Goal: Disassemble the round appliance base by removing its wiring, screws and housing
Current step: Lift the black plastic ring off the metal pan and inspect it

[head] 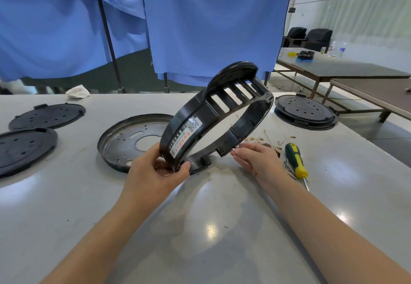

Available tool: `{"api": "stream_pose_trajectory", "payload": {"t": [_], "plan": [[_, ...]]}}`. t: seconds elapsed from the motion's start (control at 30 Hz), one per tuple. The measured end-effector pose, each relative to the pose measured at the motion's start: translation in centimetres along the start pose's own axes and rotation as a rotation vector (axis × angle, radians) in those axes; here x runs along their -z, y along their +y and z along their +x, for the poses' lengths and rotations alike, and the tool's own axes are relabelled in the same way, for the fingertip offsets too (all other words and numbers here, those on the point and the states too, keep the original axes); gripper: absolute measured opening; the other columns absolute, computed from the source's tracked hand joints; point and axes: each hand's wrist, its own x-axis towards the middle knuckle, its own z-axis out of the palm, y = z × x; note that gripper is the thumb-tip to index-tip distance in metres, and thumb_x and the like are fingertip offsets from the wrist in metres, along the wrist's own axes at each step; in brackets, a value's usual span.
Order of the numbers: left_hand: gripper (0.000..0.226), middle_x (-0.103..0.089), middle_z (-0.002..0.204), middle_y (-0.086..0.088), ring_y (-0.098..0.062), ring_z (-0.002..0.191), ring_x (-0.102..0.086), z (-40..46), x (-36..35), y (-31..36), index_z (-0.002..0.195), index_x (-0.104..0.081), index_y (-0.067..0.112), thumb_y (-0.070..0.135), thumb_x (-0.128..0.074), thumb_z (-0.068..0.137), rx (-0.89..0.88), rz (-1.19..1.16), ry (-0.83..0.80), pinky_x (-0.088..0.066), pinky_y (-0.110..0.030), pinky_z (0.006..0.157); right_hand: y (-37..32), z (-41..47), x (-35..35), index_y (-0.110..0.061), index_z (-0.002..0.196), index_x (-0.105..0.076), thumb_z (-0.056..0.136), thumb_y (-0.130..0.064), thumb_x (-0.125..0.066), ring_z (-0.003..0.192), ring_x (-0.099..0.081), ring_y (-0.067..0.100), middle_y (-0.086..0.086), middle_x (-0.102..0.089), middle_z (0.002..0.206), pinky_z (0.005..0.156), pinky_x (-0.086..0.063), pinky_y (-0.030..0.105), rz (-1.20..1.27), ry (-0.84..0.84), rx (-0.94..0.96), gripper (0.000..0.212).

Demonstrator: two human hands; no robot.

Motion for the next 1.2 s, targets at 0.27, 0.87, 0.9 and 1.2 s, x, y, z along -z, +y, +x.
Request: {"api": "stream_pose_trajectory", "payload": {"t": [0.27, 0.87, 0.9, 1.2], "plan": [[0.028, -0.067, 0.071, 0.015, -0.002, 0.06, -0.064, 0.0, -0.1, -0.1, 0.088, -0.062, 0.037, 0.029, -0.08, 0.069, -0.036, 0.001, 0.003, -0.046, -0.007, 0.056, 0.1, -0.3, -0.2, -0.002, 0.089, -0.069, 0.076, -0.003, -0.078, 0.081, -0.072, 0.023, 0.015, -0.072, 0.086, 0.079, -0.058, 0.028, -0.18, 0.01, 0.089, 0.016], [0.04, -0.053, 0.071, 0.01, -0.01, 0.062, -0.049, 0.5, 0.7, -0.3, 0.078, -0.055, 0.014, 0.017, -0.089, 0.057, -0.463, 0.463, -0.027, -0.047, -0.028, 0.051, -7.0, -1.4, 8.6, -0.014, 0.071, -0.07, 0.079, -0.015, -0.078, 0.047, -0.061, 0.007, -0.003, -0.067, 0.055, 0.047, -0.047, 0.017, -1.38, -0.273, 0.133, 0.011], [0.04, -0.051, 0.071, 0.011, -0.009, 0.062, -0.046, 0.5, 0.7, -0.2, 0.078, -0.054, 0.014, 0.019, -0.089, 0.057, -0.493, 0.477, -0.042, -0.045, -0.028, 0.05, -7.0, -1.3, 8.7, -0.014, 0.071, -0.071, 0.079, -0.014, -0.078, 0.046, -0.06, 0.007, -0.004, -0.067, 0.055, 0.048, -0.047, 0.017, -1.379, -0.263, 0.145, 0.011], [0.038, -0.053, 0.072, 0.001, -0.021, 0.056, -0.046, 0.0, 1.8, 0.5, 0.072, -0.054, 0.006, 0.029, -0.084, 0.068, -0.705, 0.57, -0.128, -0.039, -0.03, 0.045, -7.3, -1.5, 8.9, -0.027, 0.063, -0.059, 0.078, -0.004, -0.067, 0.063, -0.058, 0.007, -0.006, -0.06, 0.071, 0.049, -0.041, 0.016, -1.569, -0.218, 0.325, 0.029]]}}
